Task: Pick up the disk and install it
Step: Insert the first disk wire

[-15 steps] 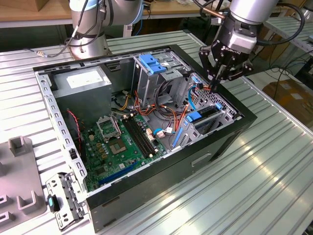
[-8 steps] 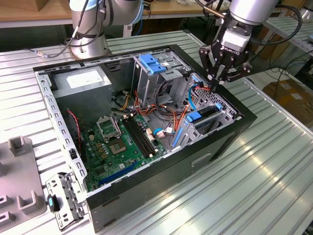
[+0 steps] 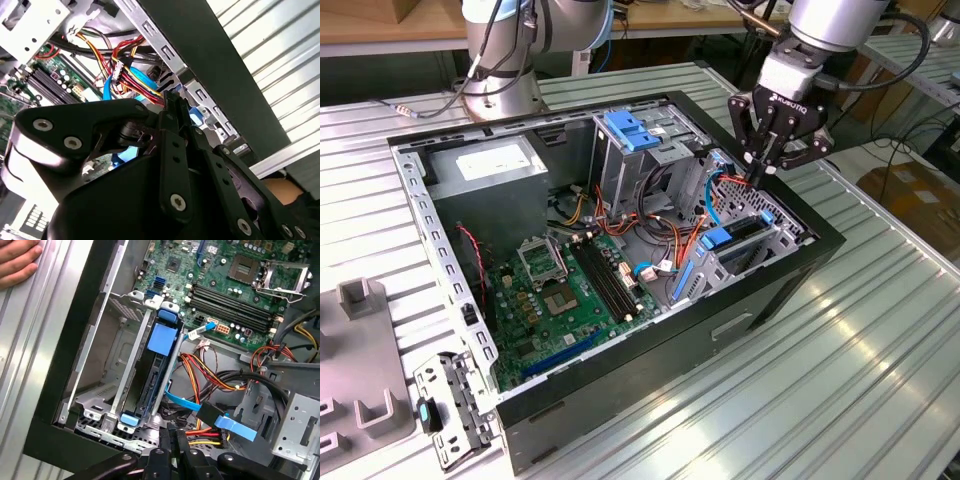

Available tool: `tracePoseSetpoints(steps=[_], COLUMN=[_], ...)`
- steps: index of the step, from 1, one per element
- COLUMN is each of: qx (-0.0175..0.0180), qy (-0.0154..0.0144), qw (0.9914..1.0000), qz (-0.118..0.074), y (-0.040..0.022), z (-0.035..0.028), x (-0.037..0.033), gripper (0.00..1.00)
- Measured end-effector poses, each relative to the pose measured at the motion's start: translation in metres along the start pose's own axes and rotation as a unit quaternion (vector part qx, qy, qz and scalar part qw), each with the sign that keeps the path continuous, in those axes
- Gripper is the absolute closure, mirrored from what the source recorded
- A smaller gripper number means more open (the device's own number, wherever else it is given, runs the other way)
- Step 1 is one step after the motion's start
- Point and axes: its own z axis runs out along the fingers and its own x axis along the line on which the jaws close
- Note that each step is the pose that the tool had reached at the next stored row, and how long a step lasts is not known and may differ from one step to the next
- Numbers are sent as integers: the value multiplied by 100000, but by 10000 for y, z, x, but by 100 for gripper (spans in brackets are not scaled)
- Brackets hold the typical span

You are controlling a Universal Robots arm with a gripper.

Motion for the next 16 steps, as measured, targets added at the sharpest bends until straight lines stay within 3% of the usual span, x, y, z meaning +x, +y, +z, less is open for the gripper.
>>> tracePoseSetpoints(steps=[4,6,10,16], qx=[-164,-239,-397,-400], qy=[85,126,219,225], qw=[99929,99848,99584,99584], qz=[3773,5511,9103,9105], y=[0,0,0,0], z=[4,5,9,9], x=[0,0,0,0], gripper=[84,84,84,84])
